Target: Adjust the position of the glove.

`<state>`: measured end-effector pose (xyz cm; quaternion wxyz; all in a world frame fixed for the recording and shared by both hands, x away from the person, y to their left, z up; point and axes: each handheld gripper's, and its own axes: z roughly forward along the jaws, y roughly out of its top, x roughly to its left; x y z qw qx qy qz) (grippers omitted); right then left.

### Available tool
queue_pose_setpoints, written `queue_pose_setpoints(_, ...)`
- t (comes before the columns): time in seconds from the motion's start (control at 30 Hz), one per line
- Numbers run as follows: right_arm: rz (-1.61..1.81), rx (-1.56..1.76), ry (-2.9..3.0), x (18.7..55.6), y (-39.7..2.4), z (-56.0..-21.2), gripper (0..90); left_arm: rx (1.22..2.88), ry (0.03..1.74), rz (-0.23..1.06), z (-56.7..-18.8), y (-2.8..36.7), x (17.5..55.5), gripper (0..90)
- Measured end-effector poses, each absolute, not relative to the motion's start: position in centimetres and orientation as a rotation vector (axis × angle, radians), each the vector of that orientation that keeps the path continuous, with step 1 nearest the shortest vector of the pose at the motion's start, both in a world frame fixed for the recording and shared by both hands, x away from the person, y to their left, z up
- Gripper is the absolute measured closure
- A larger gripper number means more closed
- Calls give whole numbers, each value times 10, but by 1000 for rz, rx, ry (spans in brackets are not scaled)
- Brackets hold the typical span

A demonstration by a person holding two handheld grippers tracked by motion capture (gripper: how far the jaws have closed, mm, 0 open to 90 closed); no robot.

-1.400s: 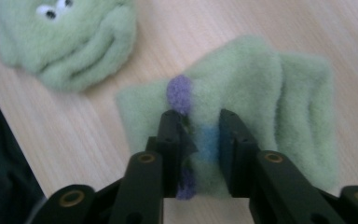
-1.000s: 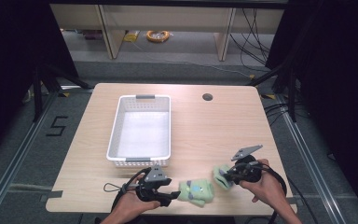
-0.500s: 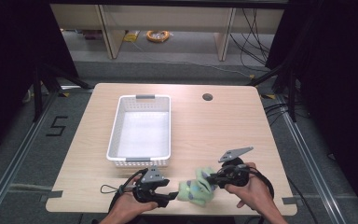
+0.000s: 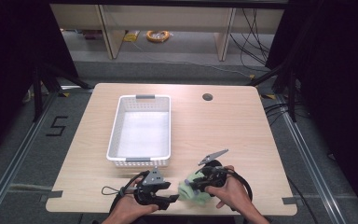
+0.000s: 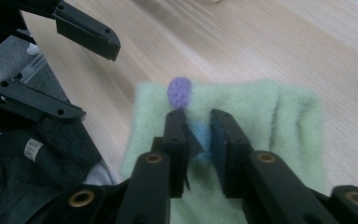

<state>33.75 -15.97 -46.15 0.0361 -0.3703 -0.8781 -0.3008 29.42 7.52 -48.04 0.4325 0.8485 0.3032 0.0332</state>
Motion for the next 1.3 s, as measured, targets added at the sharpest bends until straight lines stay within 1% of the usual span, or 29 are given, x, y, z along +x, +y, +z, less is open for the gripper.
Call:
queue_pose_setpoints(0.1, -901, -1203, -2690, 334, -160, -456, 684, 2107, 769, 78, -481, 73, 294, 452)
queue_pose_setpoints(0.17, -921, -1212, -2716, 333, -162, -451, 633, 2119, 756, 82, -482, 74, 296, 452)
queue_pose_setpoints(0.23, -1017, -1129, -2734, 335, -168, -443, 597, 2124, 759, 86, -483, 72, 297, 453)
queue_pose_setpoints(0.33, -1047, -1111, -2790, 336, -179, -432, 603, 2117, 782, 69, -484, 70, 296, 456)
queue_pose_setpoints(0.4, -1004, -1127, -2845, 339, -187, -430, 604, 2127, 778, 77, -485, 69, 298, 458)
queue_pose_setpoints(0.53, -947, -1152, -2859, 344, -198, -436, 605, 2126, 766, 76, -484, 65, 301, 457)
queue_pose_setpoints(0.63, -943, -1118, -2870, 345, -202, -445, 618, 2109, 791, 43, -486, 60, 303, 457)
queue_pose_setpoints(0.87, -996, -1056, -2875, 345, -209, -458, 614, 2138, 775, 43, -489, 58, 306, 468)
queue_pose_setpoints(0.9, -999, -1024, -2882, 346, -211, -457, 613, 2141, 770, 43, -490, 58, 307, 471)
queue_pose_setpoints(0.93, -980, -1073, -2872, 342, -212, -455, 612, 2145, 777, 50, -490, 58, 308, 475)
queue_pose_setpoints(0.97, -1005, -1041, -2876, 342, -213, -454, 612, 2122, 798, 32, -491, 57, 307, 475)
queue_pose_setpoints(1.07, -997, -1022, -2891, 338, -214, -452, 612, 2147, 776, 58, -489, 57, 310, 475)
queue_pose_setpoints(1.13, -952, -1020, -2927, 337, -215, -452, 610, 2139, 788, 51, -490, 55, 311, 476)
queue_pose_setpoints(1.3, -969, -912, -2940, 338, -213, -461, 602, 2165, 765, 45, -494, 51, 312, 480)
